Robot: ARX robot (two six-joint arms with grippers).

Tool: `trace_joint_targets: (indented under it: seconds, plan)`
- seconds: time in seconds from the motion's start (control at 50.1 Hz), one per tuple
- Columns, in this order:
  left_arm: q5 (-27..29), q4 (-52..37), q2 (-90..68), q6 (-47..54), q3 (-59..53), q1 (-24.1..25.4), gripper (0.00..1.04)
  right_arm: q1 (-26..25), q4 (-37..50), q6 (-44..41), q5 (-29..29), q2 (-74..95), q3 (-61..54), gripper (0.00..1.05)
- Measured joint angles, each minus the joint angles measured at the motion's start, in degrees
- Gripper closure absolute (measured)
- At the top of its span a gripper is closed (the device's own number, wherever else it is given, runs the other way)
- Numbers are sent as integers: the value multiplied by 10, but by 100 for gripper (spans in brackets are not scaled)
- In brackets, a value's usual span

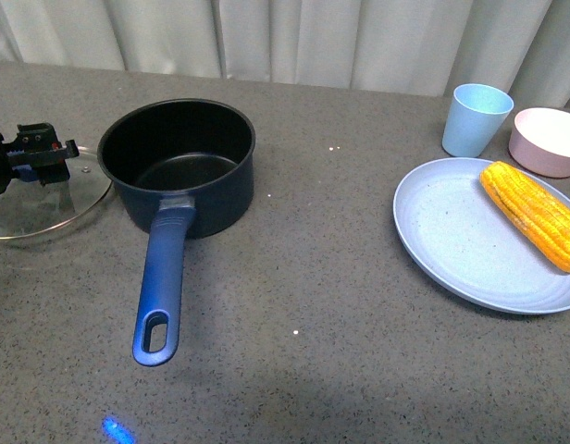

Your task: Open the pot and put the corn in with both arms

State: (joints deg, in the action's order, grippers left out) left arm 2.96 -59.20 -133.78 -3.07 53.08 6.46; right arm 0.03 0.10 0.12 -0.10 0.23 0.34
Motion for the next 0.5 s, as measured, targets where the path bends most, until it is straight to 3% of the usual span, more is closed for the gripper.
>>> trace_joint_targets:
  seconds: [0.499]
  plan:
    - [4,-12,-21,3,5,-5,43,0,0,0,0,0,0,9]
